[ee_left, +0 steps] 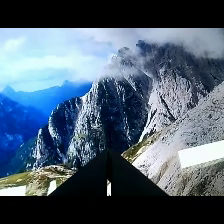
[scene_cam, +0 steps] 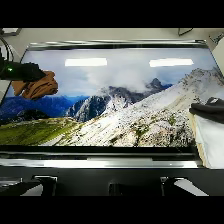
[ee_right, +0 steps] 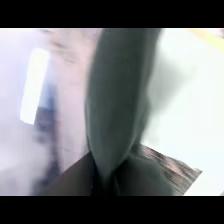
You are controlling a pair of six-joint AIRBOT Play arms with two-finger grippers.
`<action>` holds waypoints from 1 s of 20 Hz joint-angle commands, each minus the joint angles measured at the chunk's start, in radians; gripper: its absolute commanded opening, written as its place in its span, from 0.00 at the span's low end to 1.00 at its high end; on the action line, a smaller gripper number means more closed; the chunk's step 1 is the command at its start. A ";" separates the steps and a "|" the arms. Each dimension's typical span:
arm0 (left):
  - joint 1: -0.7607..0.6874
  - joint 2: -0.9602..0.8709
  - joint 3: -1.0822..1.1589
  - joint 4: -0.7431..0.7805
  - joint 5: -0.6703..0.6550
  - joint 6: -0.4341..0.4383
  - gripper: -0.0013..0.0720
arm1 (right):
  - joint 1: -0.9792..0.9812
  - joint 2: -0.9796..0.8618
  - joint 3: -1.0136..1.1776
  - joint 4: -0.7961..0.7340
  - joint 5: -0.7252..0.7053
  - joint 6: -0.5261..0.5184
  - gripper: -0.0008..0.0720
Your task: Fold the clothes and pants, and hang the long-sleeved shirts on hangers.
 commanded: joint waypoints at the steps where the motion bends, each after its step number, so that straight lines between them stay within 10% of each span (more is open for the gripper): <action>1: 0.000 -0.001 0.000 0.000 0.001 0.001 0.05 | -0.035 0.005 -0.056 -0.354 0.232 -0.047 0.07; 12: -0.004 -0.002 0.000 0.000 0.001 0.000 0.05 | -0.035 0.043 -0.459 -0.499 0.007 -0.051 0.10; 15: -0.008 -0.006 0.000 0.000 0.002 0.000 0.05 | -0.035 0.043 -0.412 -0.492 0.004 -0.142 0.96; 20: -0.007 -0.003 0.100 0.001 0.151 0.006 0.05 | -0.027 0.045 0.010 -0.071 -0.234 -0.268 0.97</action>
